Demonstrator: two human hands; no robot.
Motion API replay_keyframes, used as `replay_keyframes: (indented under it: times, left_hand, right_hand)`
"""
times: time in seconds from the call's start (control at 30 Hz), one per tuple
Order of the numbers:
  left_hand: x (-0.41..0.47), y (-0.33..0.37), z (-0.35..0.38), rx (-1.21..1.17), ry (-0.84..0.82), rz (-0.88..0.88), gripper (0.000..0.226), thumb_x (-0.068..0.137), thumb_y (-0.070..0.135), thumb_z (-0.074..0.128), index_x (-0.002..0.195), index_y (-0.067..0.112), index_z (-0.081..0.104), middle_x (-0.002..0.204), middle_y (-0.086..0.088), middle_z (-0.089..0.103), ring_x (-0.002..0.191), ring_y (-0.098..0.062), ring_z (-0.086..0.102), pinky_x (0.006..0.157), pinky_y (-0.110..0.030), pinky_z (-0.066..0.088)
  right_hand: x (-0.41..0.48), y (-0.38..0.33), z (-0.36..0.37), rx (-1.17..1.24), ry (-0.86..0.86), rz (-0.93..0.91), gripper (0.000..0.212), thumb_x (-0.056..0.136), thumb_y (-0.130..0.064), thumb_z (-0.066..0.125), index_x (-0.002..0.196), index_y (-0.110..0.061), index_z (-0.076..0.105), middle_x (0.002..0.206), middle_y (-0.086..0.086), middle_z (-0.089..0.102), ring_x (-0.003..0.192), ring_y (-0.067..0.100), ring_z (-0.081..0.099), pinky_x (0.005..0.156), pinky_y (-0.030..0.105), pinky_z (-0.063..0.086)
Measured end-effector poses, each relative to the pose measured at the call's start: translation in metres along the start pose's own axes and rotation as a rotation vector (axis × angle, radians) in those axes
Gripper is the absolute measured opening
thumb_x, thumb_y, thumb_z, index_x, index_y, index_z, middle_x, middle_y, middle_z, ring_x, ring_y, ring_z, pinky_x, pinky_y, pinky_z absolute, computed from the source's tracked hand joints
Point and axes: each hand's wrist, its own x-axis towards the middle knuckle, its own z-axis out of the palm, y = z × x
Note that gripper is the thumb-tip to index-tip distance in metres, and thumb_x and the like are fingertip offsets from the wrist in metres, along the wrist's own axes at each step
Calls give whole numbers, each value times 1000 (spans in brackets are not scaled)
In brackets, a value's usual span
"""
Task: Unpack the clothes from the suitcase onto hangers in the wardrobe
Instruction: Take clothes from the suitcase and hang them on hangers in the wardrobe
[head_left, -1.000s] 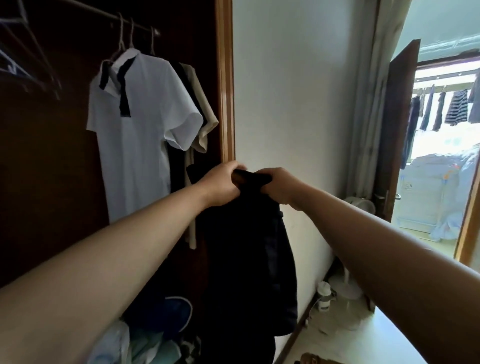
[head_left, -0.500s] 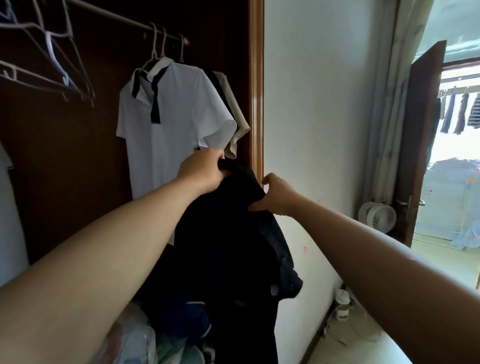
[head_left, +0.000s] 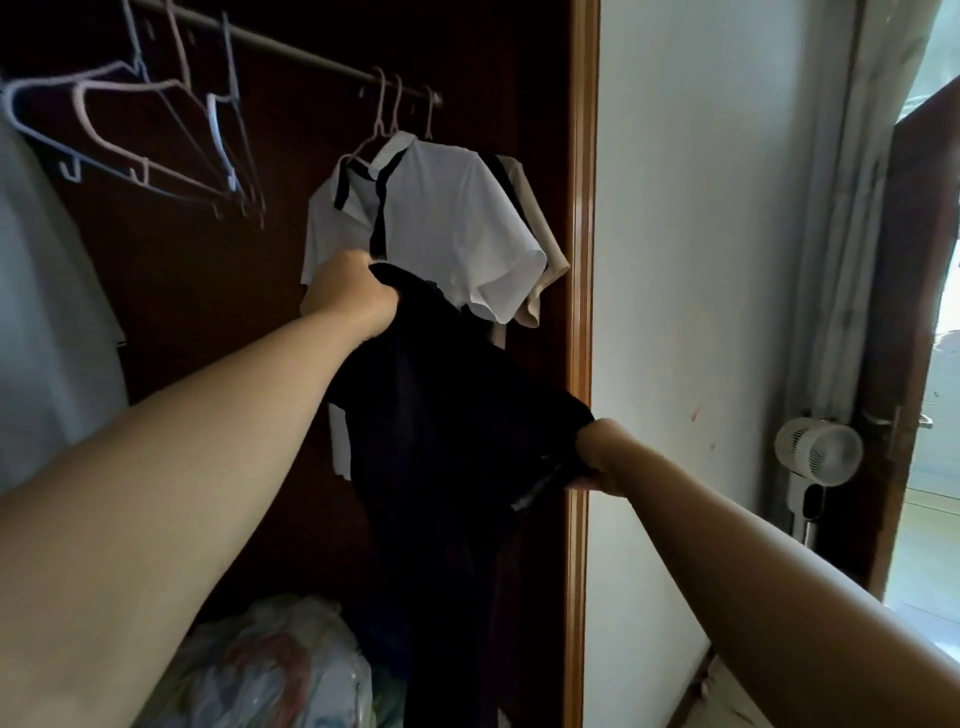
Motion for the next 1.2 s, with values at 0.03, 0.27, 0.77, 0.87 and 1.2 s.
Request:
replay_keyframes:
  times: [0.03, 0.27, 0.77, 0.87, 1.2]
  left_hand:
    - [-1, -10, -1, 41, -13, -7, 18, 86, 13, 54, 102, 8, 59, 100, -11, 61, 91, -32, 60, 69, -35, 48]
    - [-4, -76, -12, 196, -250, -51, 21, 85, 30, 65, 75, 13, 57, 83, -9, 63, 69, -25, 59, 51, -27, 35]
    - [-49, -93, -40, -370, -516, -610, 12, 93, 13, 49, 99, 7, 57, 74, -10, 57, 56, -21, 54, 42, -22, 45]
    - [-57, -81, -30, -668, -484, -730, 19, 97, 6, 40, 87, 3, 56, 75, -11, 57, 60, -22, 56, 40, -25, 49]
    - [-39, -21, -10, -994, -172, -870, 21, 99, 6, 40, 105, 0, 59, 98, -16, 60, 94, -32, 62, 77, -42, 50]
  right_hand:
    - [1, -7, 5, 241, -11, 14, 21, 91, 6, 52, 111, 1, 54, 100, 14, 63, 85, 27, 65, 57, 32, 60]
    - [4, -58, 47, 761, 10, -173, 32, 92, 8, 46, 123, 4, 48, 107, 16, 58, 93, 25, 62, 78, 30, 57]
    - [11, -90, 108, -742, 402, -681, 13, 83, -16, 65, 87, -6, 58, 102, 9, 57, 94, 29, 59, 69, 35, 48]
    - [6, -100, 125, -682, 296, -698, 11, 81, -9, 58, 74, -11, 49, 82, 6, 55, 79, 28, 59, 60, 32, 45]
    - [-19, -142, 97, -327, -531, -531, 49, 84, -40, 67, 112, -1, 64, 103, 12, 71, 82, 19, 67, 73, 25, 54]
